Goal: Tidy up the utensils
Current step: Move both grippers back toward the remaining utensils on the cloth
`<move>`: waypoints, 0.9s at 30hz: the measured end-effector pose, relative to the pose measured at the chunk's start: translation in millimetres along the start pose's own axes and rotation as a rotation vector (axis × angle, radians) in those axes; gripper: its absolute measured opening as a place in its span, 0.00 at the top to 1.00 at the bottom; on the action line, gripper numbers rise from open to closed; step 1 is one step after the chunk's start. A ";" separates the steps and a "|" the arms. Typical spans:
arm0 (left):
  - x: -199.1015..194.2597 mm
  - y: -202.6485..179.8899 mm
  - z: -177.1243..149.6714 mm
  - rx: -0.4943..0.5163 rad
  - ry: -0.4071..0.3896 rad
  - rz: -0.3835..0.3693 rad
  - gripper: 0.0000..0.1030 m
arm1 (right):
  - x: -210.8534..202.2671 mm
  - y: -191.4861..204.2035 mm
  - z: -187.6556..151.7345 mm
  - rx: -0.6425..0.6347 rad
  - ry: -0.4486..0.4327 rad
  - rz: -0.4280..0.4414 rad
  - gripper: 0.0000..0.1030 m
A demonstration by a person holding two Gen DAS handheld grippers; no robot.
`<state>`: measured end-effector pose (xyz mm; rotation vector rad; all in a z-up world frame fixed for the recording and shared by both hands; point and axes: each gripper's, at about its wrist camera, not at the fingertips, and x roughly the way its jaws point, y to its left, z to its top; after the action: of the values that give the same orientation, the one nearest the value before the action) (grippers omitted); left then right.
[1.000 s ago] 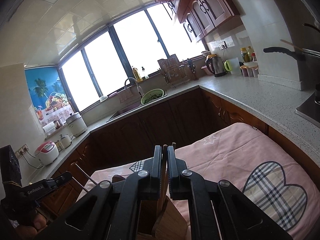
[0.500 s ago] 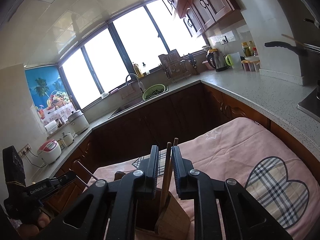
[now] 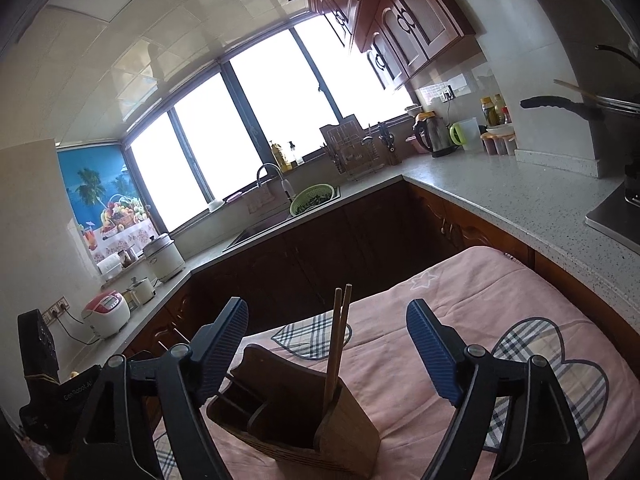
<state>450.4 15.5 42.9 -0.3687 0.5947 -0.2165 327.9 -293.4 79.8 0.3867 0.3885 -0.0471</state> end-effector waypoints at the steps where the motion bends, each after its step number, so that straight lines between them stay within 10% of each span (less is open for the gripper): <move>1: -2.3 -0.1 -1.3 -0.003 0.003 0.004 0.24 | -1.5 0.1 -1.3 0.000 0.003 0.004 0.14; 27: -126.9 24.2 -83.2 -0.067 0.131 0.072 0.22 | -81.4 8.0 -64.5 -0.053 0.184 0.055 0.03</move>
<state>301.7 53.1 33.7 -0.3988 0.7444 -0.1527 230.2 -264.1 58.4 0.3504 0.5593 0.0523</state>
